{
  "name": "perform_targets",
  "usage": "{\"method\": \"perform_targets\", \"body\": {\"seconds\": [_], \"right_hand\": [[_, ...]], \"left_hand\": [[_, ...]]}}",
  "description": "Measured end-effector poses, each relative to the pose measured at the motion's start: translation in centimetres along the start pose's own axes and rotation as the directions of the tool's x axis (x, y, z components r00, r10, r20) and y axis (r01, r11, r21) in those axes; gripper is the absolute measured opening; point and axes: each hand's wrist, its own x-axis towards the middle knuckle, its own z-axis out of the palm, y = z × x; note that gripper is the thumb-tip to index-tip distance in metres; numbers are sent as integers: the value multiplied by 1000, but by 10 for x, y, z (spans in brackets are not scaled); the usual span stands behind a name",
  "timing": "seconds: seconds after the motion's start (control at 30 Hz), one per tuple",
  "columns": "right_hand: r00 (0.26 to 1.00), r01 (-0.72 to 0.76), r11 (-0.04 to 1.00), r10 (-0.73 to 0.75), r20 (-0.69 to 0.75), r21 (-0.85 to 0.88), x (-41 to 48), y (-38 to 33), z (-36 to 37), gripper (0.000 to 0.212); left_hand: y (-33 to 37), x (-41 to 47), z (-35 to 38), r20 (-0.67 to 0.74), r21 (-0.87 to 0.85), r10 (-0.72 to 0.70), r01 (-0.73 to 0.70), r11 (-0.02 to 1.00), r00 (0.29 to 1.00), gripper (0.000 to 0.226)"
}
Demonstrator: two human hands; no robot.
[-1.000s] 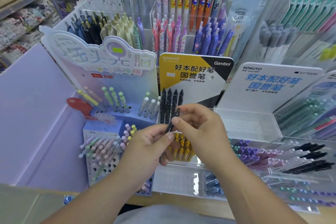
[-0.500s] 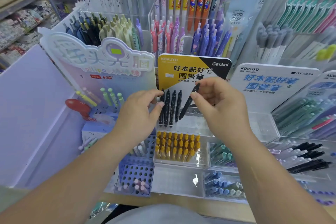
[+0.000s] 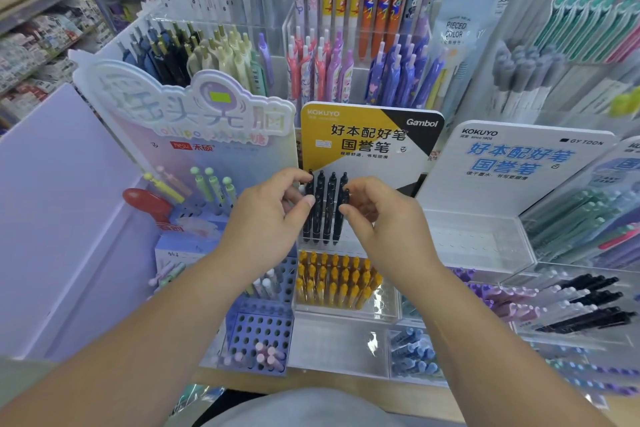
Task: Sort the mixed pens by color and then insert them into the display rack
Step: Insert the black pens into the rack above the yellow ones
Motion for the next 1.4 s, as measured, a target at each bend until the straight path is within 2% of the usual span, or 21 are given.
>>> {"method": "perform_targets", "body": {"seconds": [0.37, 0.53, 1.0, 1.13, 1.27, 1.4], "right_hand": [[999, -48, 999, 48, 8, -2, -2, -1, 5, 23], [997, -35, 999, 38, 69, -39, -5, 4, 10, 25], [998, -36, 993, 42, 53, -115, -10, 7, 17, 29], [995, -93, 991, 97, 31, -96, -20, 1, 12, 34], [977, -210, 977, 208, -42, -36, -42, -7, 6, 33], [926, -348, 936, 352, -135, 52, -85, -14, 3, 30]], "left_hand": [[-3, 2, 2, -4, 1, 11, -11, 1000, 1000, 26], [-4, 1, 0, 7, 23, 43, -43, 999, 999, 27], [-3, 1, -3, 38, 43, 68, -70, 997, 997, 29], [-10, -5, -7, 51, 32, 80, -82, 996, 995, 36], [-30, -30, -14, 34, 51, 107, -109, 993, 994, 40], [-60, -66, -25, 124, 46, 118, -125, 991, 985, 30]]}}
